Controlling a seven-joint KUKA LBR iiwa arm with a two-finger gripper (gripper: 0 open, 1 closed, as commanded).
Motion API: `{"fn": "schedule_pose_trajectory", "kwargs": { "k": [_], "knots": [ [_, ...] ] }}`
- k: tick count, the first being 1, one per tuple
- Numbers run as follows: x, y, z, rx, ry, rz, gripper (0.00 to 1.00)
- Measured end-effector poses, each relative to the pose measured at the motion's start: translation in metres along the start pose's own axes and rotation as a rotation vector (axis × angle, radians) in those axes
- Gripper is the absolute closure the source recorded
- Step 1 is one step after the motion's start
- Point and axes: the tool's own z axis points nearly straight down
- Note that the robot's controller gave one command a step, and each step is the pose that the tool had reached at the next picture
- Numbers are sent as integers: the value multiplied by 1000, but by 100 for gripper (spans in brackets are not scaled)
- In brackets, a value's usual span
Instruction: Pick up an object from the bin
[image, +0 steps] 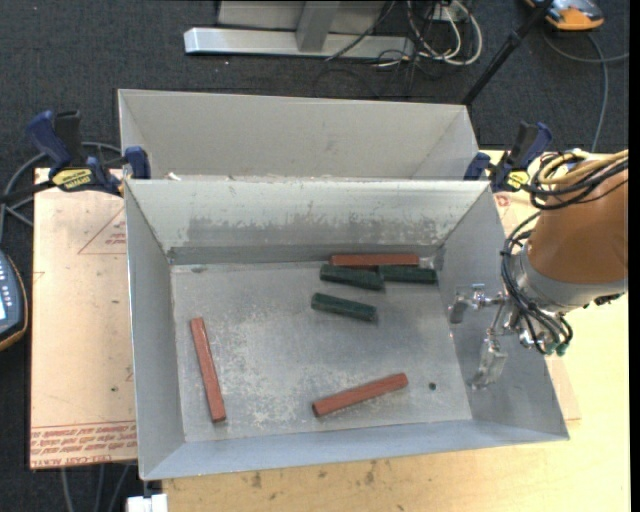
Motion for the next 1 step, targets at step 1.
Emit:
{"fn": "schedule_pose_trajectory", "kwargs": {
  "k": [1],
  "knots": [
    [10, 99, 85, -2, -3, -254, 0]
  ]
}}
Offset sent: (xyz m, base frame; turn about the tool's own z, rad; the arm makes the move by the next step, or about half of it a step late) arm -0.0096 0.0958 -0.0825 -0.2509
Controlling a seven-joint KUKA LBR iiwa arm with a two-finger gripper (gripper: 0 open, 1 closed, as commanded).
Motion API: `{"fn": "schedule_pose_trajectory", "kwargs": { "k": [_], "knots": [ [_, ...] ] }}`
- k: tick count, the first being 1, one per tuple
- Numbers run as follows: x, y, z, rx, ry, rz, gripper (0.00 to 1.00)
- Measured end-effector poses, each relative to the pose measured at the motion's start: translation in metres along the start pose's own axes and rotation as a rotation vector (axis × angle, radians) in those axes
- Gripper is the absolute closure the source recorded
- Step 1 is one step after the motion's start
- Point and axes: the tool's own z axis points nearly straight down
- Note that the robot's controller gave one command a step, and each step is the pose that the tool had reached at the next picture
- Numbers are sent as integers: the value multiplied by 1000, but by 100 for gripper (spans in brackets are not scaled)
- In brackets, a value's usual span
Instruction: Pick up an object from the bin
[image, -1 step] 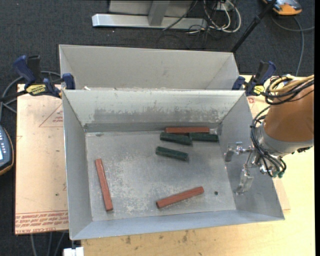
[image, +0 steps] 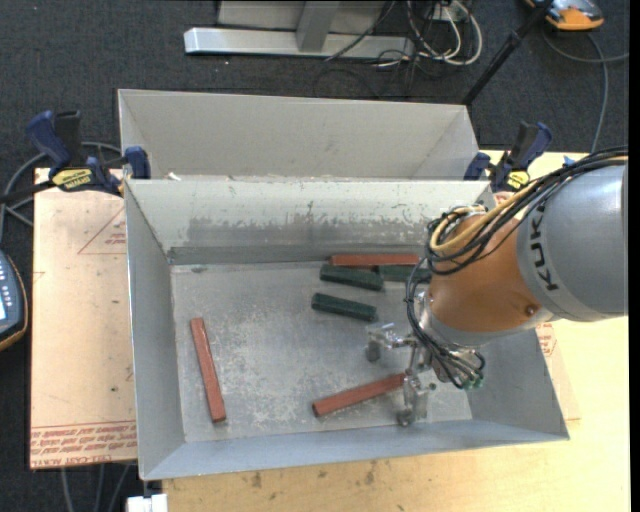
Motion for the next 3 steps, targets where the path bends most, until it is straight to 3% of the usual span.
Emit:
{"fn": "schedule_pose_trajectory", "kwargs": {
  "k": [1, 2, 3],
  "knots": [
    [6, 53, -33, 2, -4, -94, 0],
    [10, 68, -32, 5, -8, -85, 0],
    [1, 56, -3, 7, -14, -116, 0]
  ]
}}
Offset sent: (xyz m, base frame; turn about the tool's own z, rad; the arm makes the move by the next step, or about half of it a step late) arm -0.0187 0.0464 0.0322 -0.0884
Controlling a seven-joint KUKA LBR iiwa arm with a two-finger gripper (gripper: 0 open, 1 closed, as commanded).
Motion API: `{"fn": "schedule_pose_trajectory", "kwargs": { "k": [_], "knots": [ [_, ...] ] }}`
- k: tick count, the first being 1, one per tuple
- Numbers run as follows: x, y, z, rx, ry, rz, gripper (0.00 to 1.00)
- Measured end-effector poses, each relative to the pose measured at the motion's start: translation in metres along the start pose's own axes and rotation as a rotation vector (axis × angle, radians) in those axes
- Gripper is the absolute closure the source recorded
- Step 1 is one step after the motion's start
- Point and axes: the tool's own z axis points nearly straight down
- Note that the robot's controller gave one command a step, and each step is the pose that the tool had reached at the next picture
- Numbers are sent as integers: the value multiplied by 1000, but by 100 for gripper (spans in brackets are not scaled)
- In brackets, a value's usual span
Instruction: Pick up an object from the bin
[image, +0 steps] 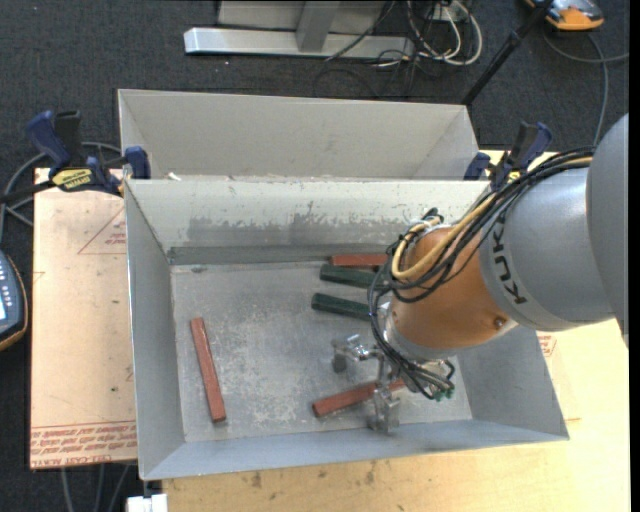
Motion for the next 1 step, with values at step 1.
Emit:
{"fn": "schedule_pose_trajectory", "kwargs": {
  "k": [1],
  "knots": [
    [-3, 0, -1, -1, 2, 0, 0]
  ]
}}
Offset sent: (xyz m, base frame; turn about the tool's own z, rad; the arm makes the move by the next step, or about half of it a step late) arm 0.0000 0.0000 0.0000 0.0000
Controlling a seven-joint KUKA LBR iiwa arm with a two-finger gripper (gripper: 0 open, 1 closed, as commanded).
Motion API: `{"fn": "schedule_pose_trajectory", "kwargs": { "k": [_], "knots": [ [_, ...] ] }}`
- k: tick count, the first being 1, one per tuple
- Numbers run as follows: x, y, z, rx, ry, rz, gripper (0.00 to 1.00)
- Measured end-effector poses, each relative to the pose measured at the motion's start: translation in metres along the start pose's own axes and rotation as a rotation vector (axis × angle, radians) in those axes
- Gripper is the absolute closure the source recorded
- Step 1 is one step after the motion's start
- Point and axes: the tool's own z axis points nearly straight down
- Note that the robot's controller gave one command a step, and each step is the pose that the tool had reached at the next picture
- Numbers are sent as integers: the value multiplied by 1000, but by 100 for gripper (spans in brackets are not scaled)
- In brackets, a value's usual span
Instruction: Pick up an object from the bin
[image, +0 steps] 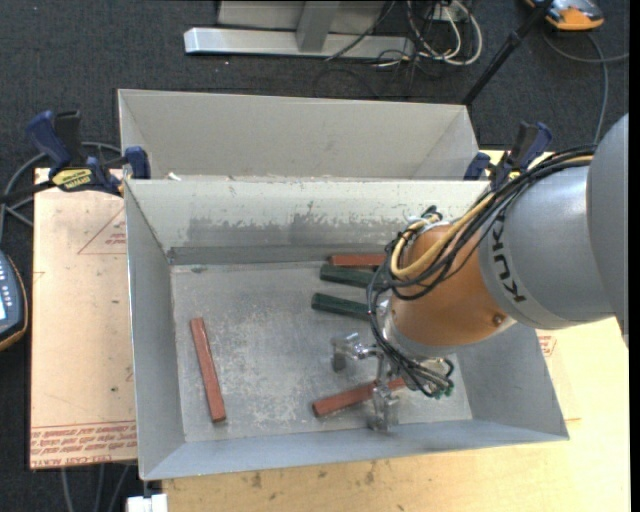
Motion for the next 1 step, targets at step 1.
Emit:
{"fn": "schedule_pose_trajectory", "kwargs": {
  "k": [1],
  "knots": [
    [2, 1, 0, -2, 7, -1, 100]
  ]
}}
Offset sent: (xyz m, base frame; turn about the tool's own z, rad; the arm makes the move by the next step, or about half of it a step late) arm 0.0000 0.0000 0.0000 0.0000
